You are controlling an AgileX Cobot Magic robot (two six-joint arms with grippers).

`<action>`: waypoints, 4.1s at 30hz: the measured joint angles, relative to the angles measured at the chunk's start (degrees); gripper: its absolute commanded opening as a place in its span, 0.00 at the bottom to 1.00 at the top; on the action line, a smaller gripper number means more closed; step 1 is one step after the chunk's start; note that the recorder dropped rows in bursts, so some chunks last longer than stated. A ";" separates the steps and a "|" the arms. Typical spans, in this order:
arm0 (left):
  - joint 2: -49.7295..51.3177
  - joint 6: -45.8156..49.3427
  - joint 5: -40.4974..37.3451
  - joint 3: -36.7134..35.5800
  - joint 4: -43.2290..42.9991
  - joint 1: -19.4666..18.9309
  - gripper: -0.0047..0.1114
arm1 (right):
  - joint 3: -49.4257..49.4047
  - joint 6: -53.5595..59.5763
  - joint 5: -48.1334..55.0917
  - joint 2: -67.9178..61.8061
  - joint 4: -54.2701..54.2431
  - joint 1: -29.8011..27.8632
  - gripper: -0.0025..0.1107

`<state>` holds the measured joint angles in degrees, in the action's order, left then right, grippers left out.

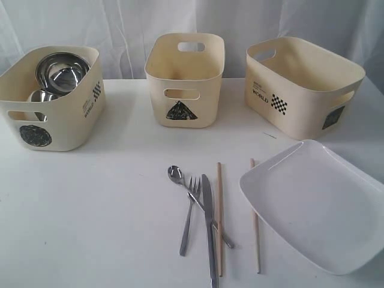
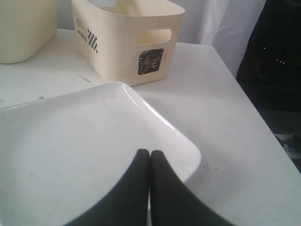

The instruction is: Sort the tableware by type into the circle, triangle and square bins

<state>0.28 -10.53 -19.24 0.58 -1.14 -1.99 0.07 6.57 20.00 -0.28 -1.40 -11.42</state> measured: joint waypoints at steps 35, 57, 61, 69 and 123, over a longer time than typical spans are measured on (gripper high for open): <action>0.00 0.11 0.10 0.00 0.00 0.00 0.04 | 0.00 -17.10 -28.68 0.00 -23.95 0.00 0.02; 0.00 0.11 0.86 -0.15 -0.13 0.00 0.04 | 35.31 -54.54 -65.83 -40.71 35.54 0.05 0.02; 0.00 0.11 0.86 -0.25 -0.13 0.00 0.04 | 43.81 -58.15 -54.50 -59.24 52.92 0.14 0.02; 0.00 0.11 0.87 -0.25 -0.36 0.00 0.04 | 48.08 -58.92 8.45 -77.91 55.07 0.02 0.02; 0.00 0.11 0.98 -0.25 -1.21 0.00 0.04 | 59.87 -9.10 14.44 -107.29 -12.17 38.12 0.41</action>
<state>0.28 -10.42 -18.26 0.33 -2.36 -1.99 59.94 -2.53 34.44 -107.56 -13.57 26.70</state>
